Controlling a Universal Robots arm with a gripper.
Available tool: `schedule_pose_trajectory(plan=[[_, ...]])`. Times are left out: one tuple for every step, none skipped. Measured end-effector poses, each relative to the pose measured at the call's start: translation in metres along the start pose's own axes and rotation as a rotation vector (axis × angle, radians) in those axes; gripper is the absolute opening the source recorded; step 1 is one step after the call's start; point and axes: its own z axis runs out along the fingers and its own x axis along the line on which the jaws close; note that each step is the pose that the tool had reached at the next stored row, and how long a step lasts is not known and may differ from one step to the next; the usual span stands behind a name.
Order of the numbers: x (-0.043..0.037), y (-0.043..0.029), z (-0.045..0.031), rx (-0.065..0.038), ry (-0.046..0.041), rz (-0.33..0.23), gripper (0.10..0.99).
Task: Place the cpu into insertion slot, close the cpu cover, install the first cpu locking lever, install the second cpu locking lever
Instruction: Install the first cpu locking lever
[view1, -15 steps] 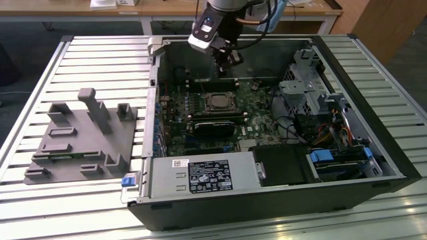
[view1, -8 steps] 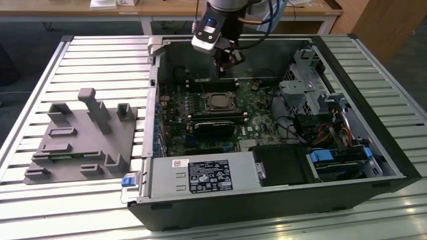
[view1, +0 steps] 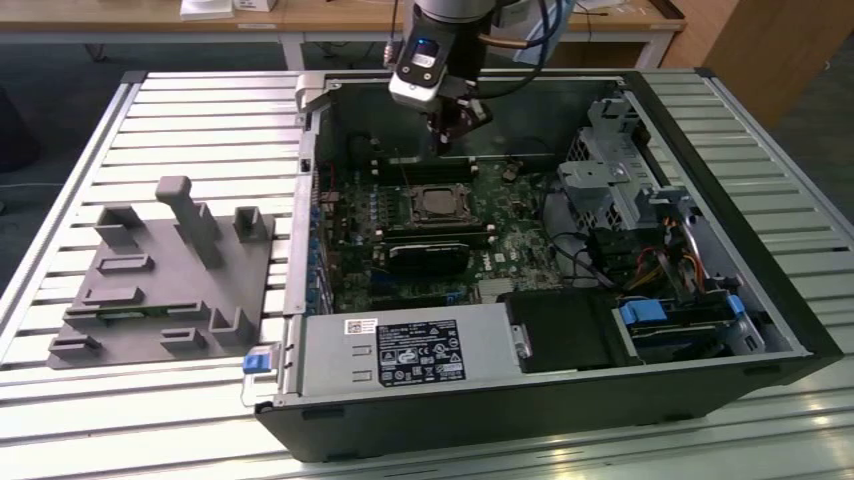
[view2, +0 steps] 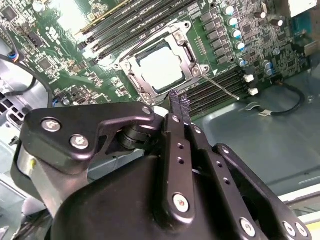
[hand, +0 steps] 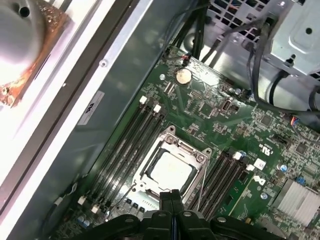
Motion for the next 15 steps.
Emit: schedule_pose_trajectory(plan=[[0.0, 0.0, 0.0, 0.0, 0.0002, -0.008, 0.106], [0.0, 0.0, 0.0, 0.0, 0.0005, -0.016, 0.106], [0.0, 0.0, 0.0, 0.001, 0.0007, -0.023, 0.106], [0.0, 0.0, 0.0, 0.001, 0.0009, -0.031, 0.106], [0.0, 0.0, 0.0, 0.001, 0.0012, -0.04, 0.106], [0.0, 0.0, 0.0, 0.001, 0.0015, -0.048, 0.106], [0.0, 0.0, 0.0, 0.001, 0.0017, -0.056, 0.106], [0.0, 0.0, 0.0, 0.002, 0.0019, -0.062, 0.106], [0.0, 0.0, 0.0, 0.002, 0.0021, -0.068, 0.106], [0.0, 0.0, 0.0, 0.002, 0.0023, -0.074, 0.106], [0.0, 0.0, 0.0, 0.002, 0.0024, -0.079, 0.106], [0.0, 0.0, 0.0, 0.002, 0.0025, -0.084, 0.106], [0.0, 0.0, 0.0, 0.002, 0.0027, -0.09, 0.106], [-0.0001, 0.0001, 0.0, 0.003, 0.0029, -0.096, 0.106], [-0.0001, 0.0001, 0.0, 0.003, 0.0031, -0.103, 0.106]])
